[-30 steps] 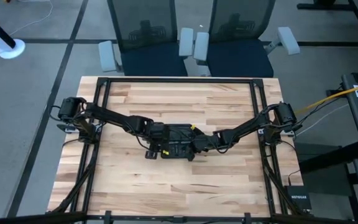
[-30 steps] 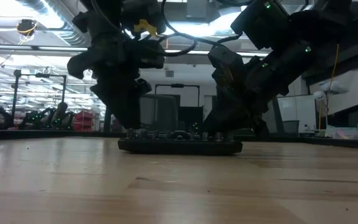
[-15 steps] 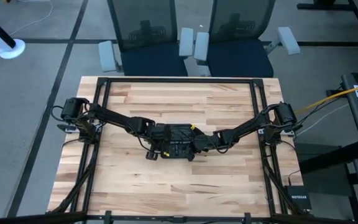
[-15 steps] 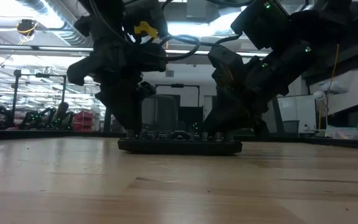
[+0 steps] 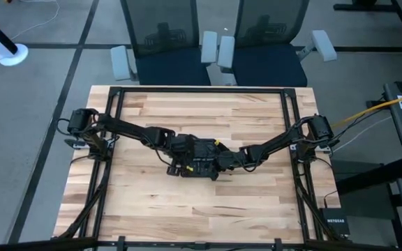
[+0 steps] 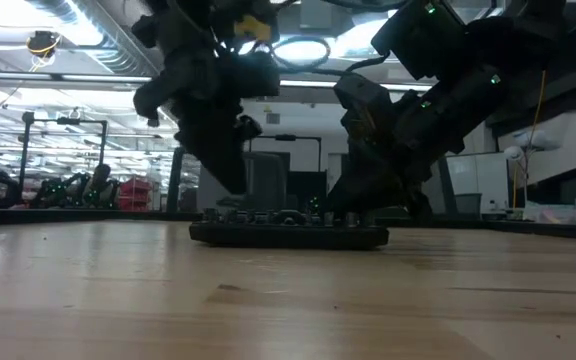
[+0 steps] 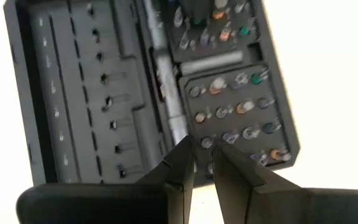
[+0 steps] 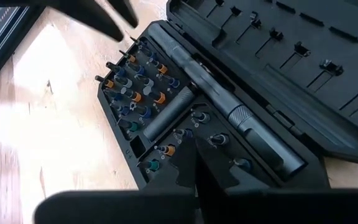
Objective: Prefit tool cases
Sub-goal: Remove the blue socket bit from the black prefit tool case, then remove the orange socket bit from the black prefit tool case
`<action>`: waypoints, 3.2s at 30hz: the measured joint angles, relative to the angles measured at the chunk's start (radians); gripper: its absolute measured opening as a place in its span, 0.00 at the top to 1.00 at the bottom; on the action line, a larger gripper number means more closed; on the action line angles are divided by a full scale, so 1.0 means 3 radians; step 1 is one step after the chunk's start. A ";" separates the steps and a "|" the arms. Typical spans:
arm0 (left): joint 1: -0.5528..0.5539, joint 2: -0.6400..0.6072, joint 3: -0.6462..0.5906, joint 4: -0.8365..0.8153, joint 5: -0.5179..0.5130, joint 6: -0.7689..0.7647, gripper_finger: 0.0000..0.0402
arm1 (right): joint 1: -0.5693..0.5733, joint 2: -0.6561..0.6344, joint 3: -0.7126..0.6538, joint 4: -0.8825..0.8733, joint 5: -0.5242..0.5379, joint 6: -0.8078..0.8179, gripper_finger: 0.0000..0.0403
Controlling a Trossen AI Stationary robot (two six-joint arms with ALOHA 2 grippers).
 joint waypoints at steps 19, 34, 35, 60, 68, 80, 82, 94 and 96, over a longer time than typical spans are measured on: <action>-0.0063 0.0249 0.0000 -0.0109 0.0099 -0.0251 0.88 | 0.0001 -0.0003 0.0000 -0.0003 0.0004 -0.0011 1.00; -0.0056 0.0275 0.0004 -0.0165 0.0015 -0.0323 0.98 | 0.0001 -0.0003 0.0001 -0.0003 0.0001 -0.0013 1.00; -0.0054 0.0261 0.0004 -0.0175 0.0015 -0.0344 0.99 | 0.0001 -0.0003 0.0001 -0.0005 0.0001 -0.0013 1.00; -0.0030 -0.0299 -0.0005 -0.0823 -0.0437 -0.0385 1.00 | 0.0001 -0.0004 0.0000 -0.0300 -0.0026 0.0131 1.00; 0.0224 -0.0293 -0.0420 -0.0955 -0.0288 -0.0327 0.98 | 0.0001 0.0000 -0.0003 -0.0151 -0.0024 0.0128 1.00; 0.0280 -0.0312 -0.0211 -0.0998 0.0054 -0.0337 0.65 | 0.0000 0.0000 -0.0001 -0.0147 -0.0059 0.0127 1.00; 0.0204 -0.0314 -0.0170 -0.0842 0.0237 -0.0417 0.61 | 0.0000 0.0000 -0.0001 -0.0146 -0.0063 0.0126 1.00; -0.0096 -0.0051 -0.0170 -0.0100 -0.0076 -0.0427 0.59 | 0.0000 0.0001 -0.0003 -0.0106 -0.0087 0.0103 1.00; -0.0077 -0.0020 -0.0170 -0.0100 -0.0077 -0.0453 0.59 | 0.0000 0.0001 -0.0003 -0.0106 -0.0090 0.0103 1.00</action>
